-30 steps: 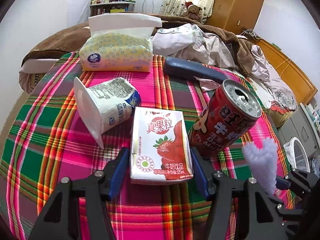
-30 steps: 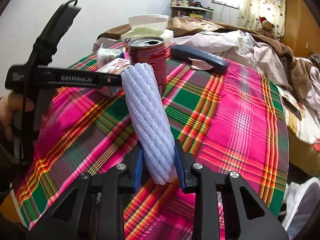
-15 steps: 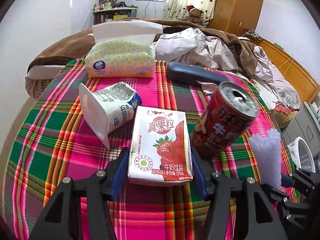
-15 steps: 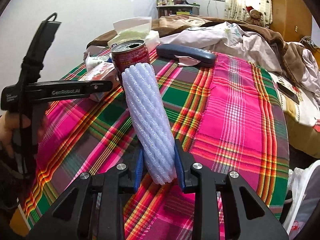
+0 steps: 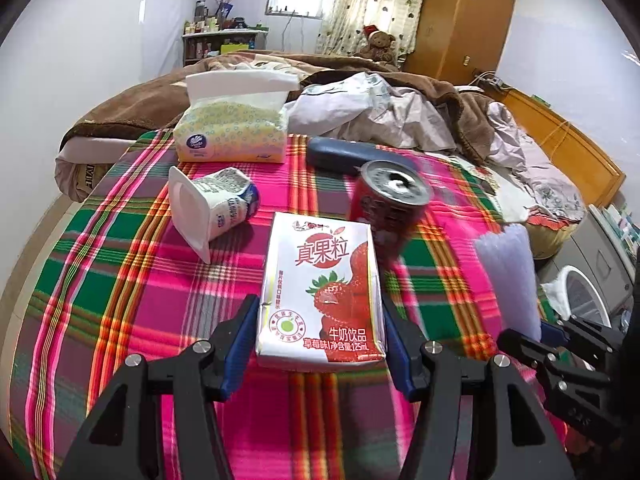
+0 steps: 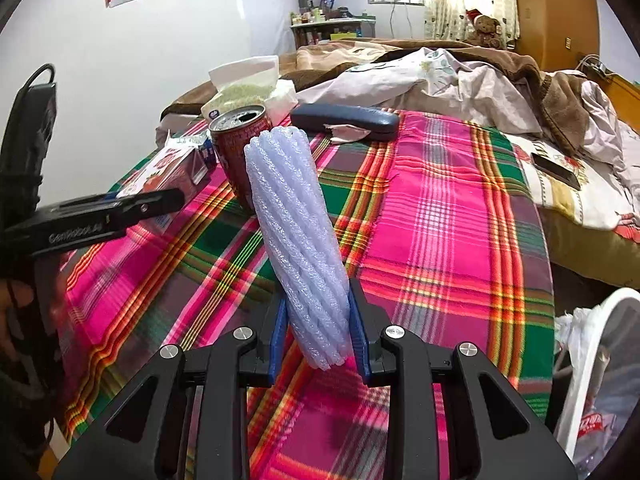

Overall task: Collect trash
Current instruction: 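Carry the strawberry milk box in the left tool and the net in the right tool to the wastebasket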

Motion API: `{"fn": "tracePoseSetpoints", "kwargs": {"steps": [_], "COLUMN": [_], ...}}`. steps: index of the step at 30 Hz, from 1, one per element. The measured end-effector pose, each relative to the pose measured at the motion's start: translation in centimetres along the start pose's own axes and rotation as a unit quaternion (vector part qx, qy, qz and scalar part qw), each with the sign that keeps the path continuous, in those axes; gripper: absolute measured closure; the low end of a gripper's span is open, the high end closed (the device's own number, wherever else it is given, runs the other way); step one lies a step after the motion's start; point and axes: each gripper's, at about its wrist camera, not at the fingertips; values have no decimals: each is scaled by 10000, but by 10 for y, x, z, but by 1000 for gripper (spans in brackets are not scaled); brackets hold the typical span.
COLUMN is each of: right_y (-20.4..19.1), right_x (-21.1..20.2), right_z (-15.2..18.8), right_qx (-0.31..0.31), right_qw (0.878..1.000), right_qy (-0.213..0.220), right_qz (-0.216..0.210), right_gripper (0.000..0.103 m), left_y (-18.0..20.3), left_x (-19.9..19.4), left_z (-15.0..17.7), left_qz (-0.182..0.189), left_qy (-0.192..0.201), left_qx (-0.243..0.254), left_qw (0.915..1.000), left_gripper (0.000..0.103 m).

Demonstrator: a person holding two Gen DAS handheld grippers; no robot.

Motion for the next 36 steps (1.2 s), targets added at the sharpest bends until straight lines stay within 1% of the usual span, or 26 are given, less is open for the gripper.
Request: {"fn": "tracePoseSetpoints", "kwargs": {"steps": [5,10,20,28,36], "right_y": [6,15,41,75,113], "right_x": [-12,-24,-51,-77,-103], "right_z": [1,2,9,16,26], "right_qx": [110,218,443,742,1099], "right_qw": [9999,9995,9976,9935,9857], "right_qy": [116,238,466,688,883], "right_qz": [8,65,259,518,920], "right_gripper": [74,74,74,74,74], "left_y": [13,28,70,117,174], "left_x": [-18,-34,-49,-52,-48], "left_z": [4,6,4,-2,-12], "left_qz": [-38,20,274,491,908], "left_qy": [116,236,416,534,586], "left_qx": [91,211,510,870,1206], "left_qw": [9999,9995,9975,9936,9868], "left_gripper": [43,43,43,43,43]}}
Point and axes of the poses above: each gripper's, at about its wrist camera, not at the fingertips, and x roughly the way its jaws point, y to its right, z to its underside, and after that the axes turned 12 degrees about x, right-handed
